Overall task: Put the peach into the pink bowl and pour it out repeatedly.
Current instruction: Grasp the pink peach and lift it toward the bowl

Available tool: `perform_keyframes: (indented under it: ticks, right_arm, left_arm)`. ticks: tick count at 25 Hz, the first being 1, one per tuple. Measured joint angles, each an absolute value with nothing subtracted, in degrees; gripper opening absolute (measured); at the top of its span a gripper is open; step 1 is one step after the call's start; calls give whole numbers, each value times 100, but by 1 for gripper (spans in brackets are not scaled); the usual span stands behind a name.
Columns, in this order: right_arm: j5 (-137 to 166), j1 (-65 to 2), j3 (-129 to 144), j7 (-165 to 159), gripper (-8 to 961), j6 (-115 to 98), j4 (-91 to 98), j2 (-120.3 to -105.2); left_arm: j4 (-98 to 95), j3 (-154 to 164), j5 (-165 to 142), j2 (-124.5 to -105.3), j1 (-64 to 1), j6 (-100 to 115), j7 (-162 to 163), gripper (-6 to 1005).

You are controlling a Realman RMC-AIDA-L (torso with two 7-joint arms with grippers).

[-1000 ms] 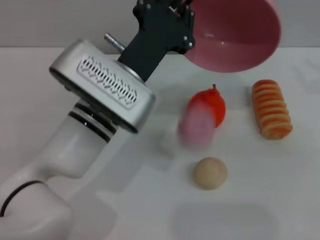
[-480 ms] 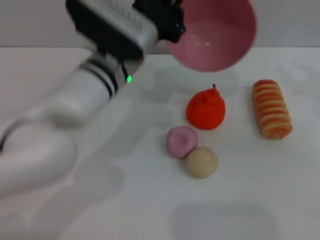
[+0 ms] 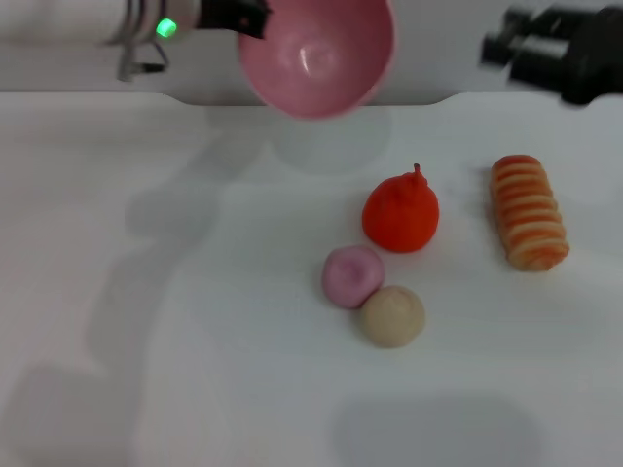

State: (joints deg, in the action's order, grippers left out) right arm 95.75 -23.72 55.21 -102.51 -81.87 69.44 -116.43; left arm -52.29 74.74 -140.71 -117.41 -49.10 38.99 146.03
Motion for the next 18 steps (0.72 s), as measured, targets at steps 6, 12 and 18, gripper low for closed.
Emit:
perform_keyframes:
  ticks: [6,12,18]
  right_arm:
    - [11787,-3377,5662,-11840,397,-9818,7599,-11637]
    - [13488,-4309,6213,-12283,390,-9506,6597,-11870]
    - [13546,-4649,6717,-12325,383,-8418,5509,-11883]
  left_arm:
    - [-5361,6591,-14510,-11545,-5019,4814,14588,48]
    - [-5362,6619,-14543,-11546,-4970,4902,14576,49]
    - [-5353,6691,-14554,-11607,-4938,4993,14481,49]
